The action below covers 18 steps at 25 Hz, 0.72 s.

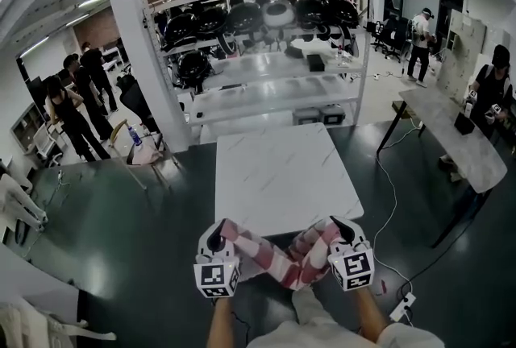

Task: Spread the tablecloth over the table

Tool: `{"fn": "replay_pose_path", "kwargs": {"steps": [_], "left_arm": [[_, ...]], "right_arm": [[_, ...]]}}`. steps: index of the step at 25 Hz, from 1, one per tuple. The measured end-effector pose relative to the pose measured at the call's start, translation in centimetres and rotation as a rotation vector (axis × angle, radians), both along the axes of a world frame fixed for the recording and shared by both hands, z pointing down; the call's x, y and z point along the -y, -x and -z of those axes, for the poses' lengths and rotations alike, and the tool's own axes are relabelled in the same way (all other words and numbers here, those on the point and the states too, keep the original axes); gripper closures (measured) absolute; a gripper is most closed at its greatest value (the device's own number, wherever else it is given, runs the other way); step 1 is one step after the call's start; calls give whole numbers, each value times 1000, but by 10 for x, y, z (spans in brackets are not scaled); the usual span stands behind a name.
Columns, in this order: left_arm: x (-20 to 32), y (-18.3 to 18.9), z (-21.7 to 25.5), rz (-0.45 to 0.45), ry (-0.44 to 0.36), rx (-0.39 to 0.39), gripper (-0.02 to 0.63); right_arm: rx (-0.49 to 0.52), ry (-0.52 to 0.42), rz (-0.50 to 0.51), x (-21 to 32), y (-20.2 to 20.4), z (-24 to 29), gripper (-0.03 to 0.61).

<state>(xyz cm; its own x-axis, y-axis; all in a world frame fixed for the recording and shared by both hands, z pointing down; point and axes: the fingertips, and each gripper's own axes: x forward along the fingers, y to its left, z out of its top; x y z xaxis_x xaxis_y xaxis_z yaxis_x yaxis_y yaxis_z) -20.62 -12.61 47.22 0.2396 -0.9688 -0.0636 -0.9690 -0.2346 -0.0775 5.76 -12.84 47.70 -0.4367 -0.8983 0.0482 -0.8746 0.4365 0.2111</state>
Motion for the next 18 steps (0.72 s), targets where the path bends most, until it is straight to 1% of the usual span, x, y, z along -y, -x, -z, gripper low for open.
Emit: {"fn": "replay_pose_path", "kwargs": {"steps": [4, 8, 14, 18], "left_arm": [[28, -1, -5, 3, 12, -3, 588], [69, -4, -5, 12, 23, 6, 588], [151, -12, -11, 35, 48, 10, 588], [208, -21, -13, 41, 78, 7, 588]], "right_arm": [[15, -7, 9, 31, 0, 3, 565], [29, -8, 27, 73, -1, 7, 565], [45, -2, 46, 159, -11, 7, 565], [42, 24, 76, 216, -10, 6, 565]]}}
